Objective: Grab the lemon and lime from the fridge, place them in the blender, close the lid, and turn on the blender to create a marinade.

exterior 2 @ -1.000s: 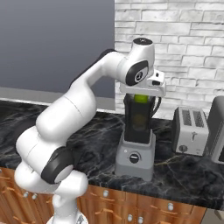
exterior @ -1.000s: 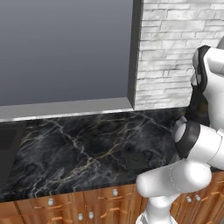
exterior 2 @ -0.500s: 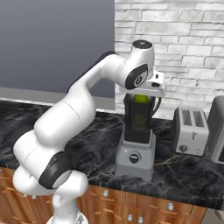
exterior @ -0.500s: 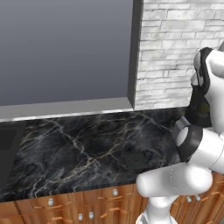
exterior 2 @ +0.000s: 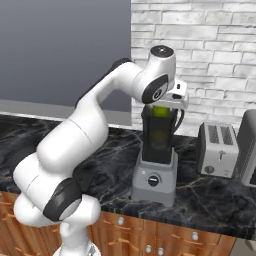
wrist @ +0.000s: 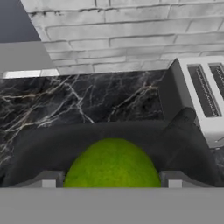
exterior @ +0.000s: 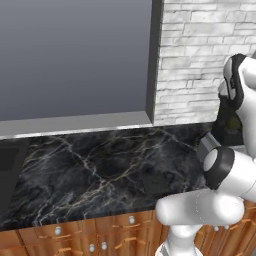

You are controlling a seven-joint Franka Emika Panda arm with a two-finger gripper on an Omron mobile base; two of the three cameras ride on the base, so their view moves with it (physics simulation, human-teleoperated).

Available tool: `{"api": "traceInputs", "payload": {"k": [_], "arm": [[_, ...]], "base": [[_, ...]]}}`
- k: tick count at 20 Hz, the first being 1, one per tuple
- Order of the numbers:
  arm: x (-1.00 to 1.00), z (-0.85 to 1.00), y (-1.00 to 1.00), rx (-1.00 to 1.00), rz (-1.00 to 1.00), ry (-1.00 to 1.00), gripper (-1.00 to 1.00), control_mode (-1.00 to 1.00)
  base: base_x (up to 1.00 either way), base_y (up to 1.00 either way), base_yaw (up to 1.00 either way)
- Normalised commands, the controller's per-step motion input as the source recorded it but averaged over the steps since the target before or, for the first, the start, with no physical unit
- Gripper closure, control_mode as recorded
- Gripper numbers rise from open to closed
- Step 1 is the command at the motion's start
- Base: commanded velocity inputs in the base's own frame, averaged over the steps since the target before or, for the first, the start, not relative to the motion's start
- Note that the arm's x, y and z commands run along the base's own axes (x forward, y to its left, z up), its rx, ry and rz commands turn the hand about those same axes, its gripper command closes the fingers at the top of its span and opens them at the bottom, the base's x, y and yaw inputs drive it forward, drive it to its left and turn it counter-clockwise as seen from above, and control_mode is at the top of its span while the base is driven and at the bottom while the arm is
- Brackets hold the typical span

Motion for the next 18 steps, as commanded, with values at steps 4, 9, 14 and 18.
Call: {"api": "traceInputs", "payload": {"k": [4,9,14,18], "arm": [[0.00,0.41,0.00,0.00,0.00,-0.03,-1.00,-1.00],[-0.01,0.47,-0.01,0.00,-0.01,-0.04,-1.00,-1.00],[-0.49,0.00,0.25,0.00,-0.03,0.00,-1.00,-1.00],[-0.99,-0.19,0.79,0.00,-0.01,0.00,-1.00,-1.00]], "base": [[0.00,0.00,0.00],[0.00,0.00,0.00],[0.00,0.00,0.00],[0.00,0.00,0.00]]}}
